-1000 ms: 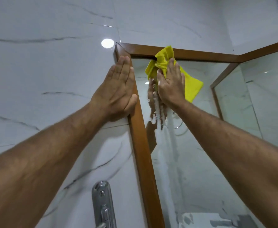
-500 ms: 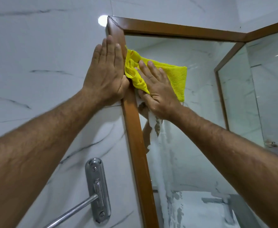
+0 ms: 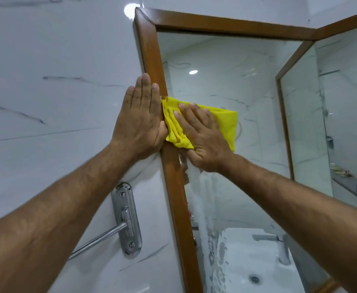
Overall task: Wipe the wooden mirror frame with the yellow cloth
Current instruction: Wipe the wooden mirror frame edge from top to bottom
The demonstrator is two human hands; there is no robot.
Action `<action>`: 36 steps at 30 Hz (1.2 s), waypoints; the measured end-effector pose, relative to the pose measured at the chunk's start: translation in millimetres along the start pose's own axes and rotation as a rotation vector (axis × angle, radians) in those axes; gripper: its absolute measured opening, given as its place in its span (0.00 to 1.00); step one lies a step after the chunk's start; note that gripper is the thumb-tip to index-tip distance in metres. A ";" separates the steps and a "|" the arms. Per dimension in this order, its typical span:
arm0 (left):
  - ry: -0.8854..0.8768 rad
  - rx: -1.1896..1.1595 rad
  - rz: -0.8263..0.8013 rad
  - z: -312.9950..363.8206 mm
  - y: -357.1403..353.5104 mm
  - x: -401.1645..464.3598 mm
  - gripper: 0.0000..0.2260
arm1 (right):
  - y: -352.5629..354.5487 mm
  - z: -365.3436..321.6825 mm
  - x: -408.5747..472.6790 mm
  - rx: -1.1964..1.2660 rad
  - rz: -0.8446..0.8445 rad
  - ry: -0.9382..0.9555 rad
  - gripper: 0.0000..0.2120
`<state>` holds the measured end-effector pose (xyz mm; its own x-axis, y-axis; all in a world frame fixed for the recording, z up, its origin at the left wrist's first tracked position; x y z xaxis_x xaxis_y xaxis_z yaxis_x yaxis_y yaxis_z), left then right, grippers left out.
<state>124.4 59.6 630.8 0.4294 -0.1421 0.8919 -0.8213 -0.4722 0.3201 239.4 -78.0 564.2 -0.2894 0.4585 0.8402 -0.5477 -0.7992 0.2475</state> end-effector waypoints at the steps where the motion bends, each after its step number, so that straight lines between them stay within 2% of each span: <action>1: -0.006 -0.013 -0.002 1.4 -2.4 -4.4 0.35 | -2.4 0.6 2.2 -0.002 0.021 -0.004 0.32; 5: -0.019 -0.045 0.025 4.9 -7.0 -11.1 0.32 | -12.5 -4.6 -14.2 0.010 0.062 0.013 0.30; 10: 0.027 -0.082 -0.007 18.6 -10.1 -27.8 0.36 | -30.7 -36.8 -75.6 0.058 0.060 0.035 0.30; 16: 0.068 -0.078 -0.105 40.8 -22.7 -81.1 0.38 | -45.8 -82.6 -163.6 0.074 -0.152 0.068 0.32; 21: 0.112 -0.081 -0.197 63.0 -34.2 -130.7 0.39 | -40.7 -90.8 -179.6 0.085 -0.257 0.114 0.31; 28: 0.167 -0.156 -0.118 76.9 -52.0 -161.7 0.39 | -50.5 -101.8 -177.6 0.155 -0.133 0.054 0.30; 33: 0.151 -0.198 -0.077 93.3 -76.4 -203.7 0.39 | -68.5 -118.7 -230.5 0.147 -0.111 0.125 0.30; 36: 0.154 -0.238 -0.083 106.2 -91.7 -239.0 0.37 | -81.4 -143.1 -273.0 0.143 -0.136 0.095 0.30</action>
<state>137.0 44.5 354.4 0.4517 0.0304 0.8917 -0.8585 -0.2572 0.4436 250.7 -82.5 245.6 -0.2965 0.5952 0.7469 -0.4718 -0.7712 0.4273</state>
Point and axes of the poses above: each hand's wrist, its own x-axis towards the middle knuckle, its own y-axis out of the back of the hand, z = x × y, the point moved 2 cm from there along x, towards the middle knuckle, and after that the axes turned 12 degrees about y, right-handed, at the moved point
